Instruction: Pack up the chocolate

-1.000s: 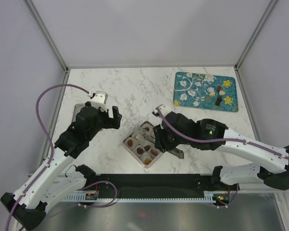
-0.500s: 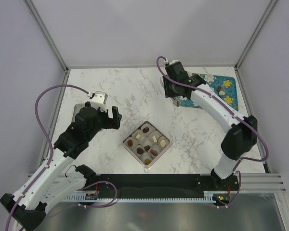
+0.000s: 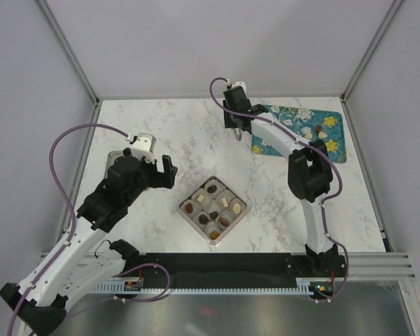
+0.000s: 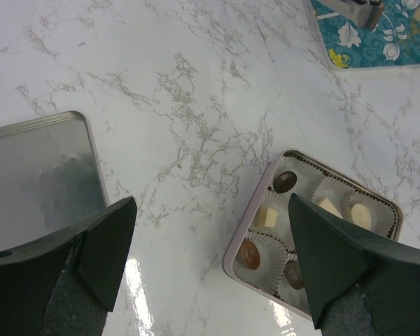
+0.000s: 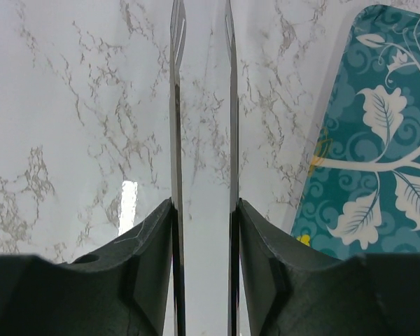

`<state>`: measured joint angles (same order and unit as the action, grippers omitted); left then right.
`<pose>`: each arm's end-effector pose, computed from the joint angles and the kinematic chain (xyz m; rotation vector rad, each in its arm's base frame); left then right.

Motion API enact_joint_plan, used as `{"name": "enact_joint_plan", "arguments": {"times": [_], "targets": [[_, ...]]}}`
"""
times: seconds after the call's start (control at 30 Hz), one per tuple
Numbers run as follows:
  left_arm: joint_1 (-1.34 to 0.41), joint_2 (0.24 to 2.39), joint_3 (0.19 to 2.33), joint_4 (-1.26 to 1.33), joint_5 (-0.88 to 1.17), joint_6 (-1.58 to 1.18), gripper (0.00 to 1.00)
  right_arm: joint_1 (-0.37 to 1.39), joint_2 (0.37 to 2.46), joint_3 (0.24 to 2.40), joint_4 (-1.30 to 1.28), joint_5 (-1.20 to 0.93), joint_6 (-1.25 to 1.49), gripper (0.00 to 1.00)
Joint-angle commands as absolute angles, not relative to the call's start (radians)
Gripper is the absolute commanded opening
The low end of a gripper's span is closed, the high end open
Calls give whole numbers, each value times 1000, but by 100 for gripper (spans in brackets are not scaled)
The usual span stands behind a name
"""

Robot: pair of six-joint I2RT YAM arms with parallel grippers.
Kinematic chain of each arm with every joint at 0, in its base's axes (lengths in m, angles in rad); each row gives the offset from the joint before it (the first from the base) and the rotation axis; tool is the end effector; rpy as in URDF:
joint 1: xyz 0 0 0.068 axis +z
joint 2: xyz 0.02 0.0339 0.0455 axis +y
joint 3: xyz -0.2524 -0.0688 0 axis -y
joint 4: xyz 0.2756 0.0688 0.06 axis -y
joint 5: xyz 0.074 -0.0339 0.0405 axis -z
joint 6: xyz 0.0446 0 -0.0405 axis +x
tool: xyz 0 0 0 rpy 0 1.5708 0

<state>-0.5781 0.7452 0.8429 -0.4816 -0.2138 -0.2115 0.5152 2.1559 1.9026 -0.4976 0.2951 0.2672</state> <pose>0.1827 -0.1079 0.3272 0.2170 1.9464 -0.3133 0.4646 0.2481 0.2333 -0.1358 2.2789 0.0645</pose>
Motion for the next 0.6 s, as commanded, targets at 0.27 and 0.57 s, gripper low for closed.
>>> {"name": "enact_joint_plan", "arguments": {"times": [0.27,0.57], "targets": [[-578,764,859,-462,-218,-232,97,518,2308,1974,-322,373,371,50],[-578,781,856,-463,-236,-224,97,518,2391,1982,-308,357,410,61]]}}
